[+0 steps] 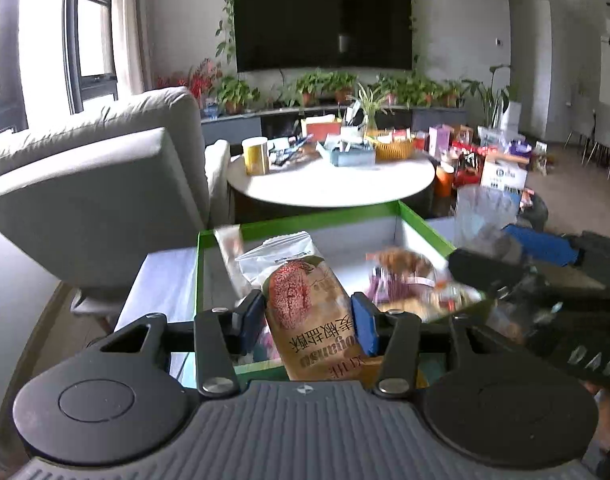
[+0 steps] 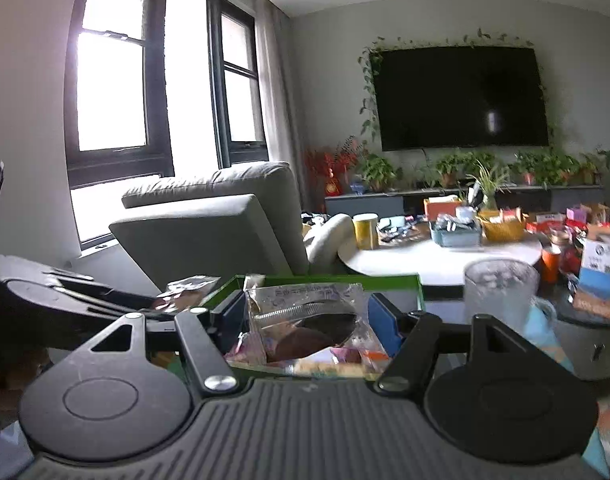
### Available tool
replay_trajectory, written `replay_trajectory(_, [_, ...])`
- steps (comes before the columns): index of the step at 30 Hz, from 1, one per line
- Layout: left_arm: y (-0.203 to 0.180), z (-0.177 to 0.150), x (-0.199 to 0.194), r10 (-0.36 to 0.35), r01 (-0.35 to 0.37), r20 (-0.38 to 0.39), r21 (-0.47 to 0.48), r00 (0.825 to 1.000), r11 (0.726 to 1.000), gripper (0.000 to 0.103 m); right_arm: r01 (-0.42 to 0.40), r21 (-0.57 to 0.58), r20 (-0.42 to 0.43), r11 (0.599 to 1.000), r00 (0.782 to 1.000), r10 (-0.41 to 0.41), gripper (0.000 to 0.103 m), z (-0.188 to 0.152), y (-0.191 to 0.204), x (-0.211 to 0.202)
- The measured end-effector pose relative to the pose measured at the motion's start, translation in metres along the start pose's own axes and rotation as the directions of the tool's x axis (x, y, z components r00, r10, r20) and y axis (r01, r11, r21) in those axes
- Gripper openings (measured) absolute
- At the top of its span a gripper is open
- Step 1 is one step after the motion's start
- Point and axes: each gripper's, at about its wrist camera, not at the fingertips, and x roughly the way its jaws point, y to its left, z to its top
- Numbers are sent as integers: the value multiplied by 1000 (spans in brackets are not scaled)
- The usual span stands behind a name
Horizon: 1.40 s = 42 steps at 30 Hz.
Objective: Organize snacks
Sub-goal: 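Open both tools over the green box, dropping bread packet and clear bag, then grasp a black packet with left tool while right tool grasps an orange-filled bag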
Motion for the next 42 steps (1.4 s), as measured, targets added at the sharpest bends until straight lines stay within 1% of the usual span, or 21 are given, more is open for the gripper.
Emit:
replay_trajectory(3, [6,7,22,13,-13,2,-4,1000,1000,47,2,-18,1,1000,1000,-2,45,3,2,20])
replay_trajectory(5, [10,9,35,25,-25,-14,-11,1000,1000,47,7,-16,-8,1000,1000,-7,45,3,1,33])
replay_trajectory(8, [16,9,52,21,-22,-34,-18,999,1000,48,15,-3,-24,1000,1000,-15,45,4,-3,47])
replay_trajectory(12, [19,6,64,30,-30,-42,-8,999,1000,50,34,10,-36,999,999,-34,45,4,-7,59])
replay_trajectory(17, [24,-1,71,43,-44,-82,-6,996,999,53,46,14,-73,999,996,-44,46,-4,-8,71])
replay_trajectory(21, [31,-7,64,48,-50,-92,-21,995,999,55,67,-1,-122,998,990,-67,46,-15,-7,76])
replay_trajectory(24, [34,-9,55,56,-59,-94,-25,994,998,56,66,10,-134,998,989,-64,46,-18,-7,71])
replay_trajectory(32, [36,-21,15,41,-43,-84,-23,996,999,56,98,13,-99,995,990,-97,46,-12,-12,37])
replay_trajectory(36, [37,-35,-7,28,-31,-94,-25,995,999,56,149,25,-98,989,984,-146,46,-17,-23,11])
replay_trajectory(37, [36,-39,-12,17,-19,-98,-25,995,999,56,167,32,-102,985,981,-163,46,-20,-27,4])
replay_trajectory(39, [34,-47,-25,-29,27,-106,-17,994,999,56,199,49,-119,979,974,-192,46,-26,-35,-9])
replay_trajectory(42, [29,-62,-40,-112,115,-139,16,984,993,56,238,78,-156,968,962,-224,46,-36,-46,-25])
